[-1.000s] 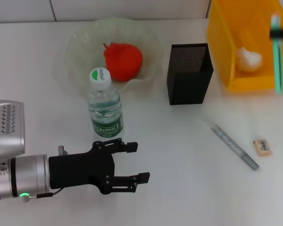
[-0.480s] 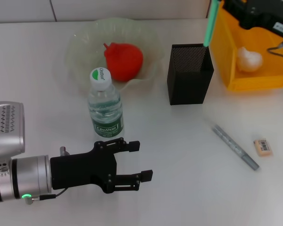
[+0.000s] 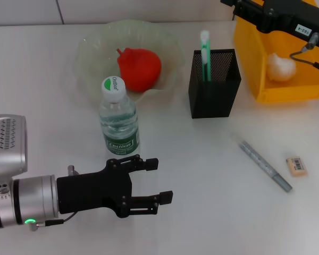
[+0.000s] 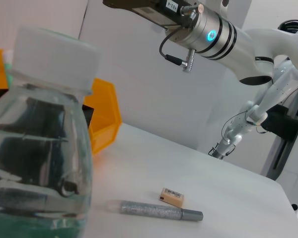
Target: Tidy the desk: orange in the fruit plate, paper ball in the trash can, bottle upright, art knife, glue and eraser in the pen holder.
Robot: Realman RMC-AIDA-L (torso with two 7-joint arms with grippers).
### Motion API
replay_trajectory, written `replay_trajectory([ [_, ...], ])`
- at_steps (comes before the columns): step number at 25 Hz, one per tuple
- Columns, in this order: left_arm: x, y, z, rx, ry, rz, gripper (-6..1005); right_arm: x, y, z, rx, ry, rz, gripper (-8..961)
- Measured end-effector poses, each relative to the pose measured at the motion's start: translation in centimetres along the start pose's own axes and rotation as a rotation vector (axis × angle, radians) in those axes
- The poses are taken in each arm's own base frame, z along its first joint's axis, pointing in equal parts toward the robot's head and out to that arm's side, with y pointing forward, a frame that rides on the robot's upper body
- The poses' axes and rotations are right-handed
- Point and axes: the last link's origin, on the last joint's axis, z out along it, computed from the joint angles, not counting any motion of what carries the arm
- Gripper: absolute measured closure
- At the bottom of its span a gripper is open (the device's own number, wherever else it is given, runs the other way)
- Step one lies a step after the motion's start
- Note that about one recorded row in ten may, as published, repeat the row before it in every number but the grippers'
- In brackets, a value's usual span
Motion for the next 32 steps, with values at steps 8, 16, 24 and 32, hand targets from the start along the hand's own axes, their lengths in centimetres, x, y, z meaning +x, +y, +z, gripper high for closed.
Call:
replay_trajectory([
  [8,0.1,0.0,0.0,-0.008,0.003,0.002,153,-2.9,0.6,-2.5,-0.068,0.18,0.066,329],
  [16,0.4,0.2,0.0,-0.031,0.01,0.007,153,-7.7,4.4,-6.6,0.087,0.753,0.151,269],
  [24,1.0,0.2,0.4,-0.06,0.006,0.026,153,-4.8,4.9,-7.4,0.448,1.188,0.302,276],
  [32,0.9,0.9,0.5,-0.117,-0.009,0.043,153,-1.1,4.7,-6.5,0.512,1.279,0.358,282],
])
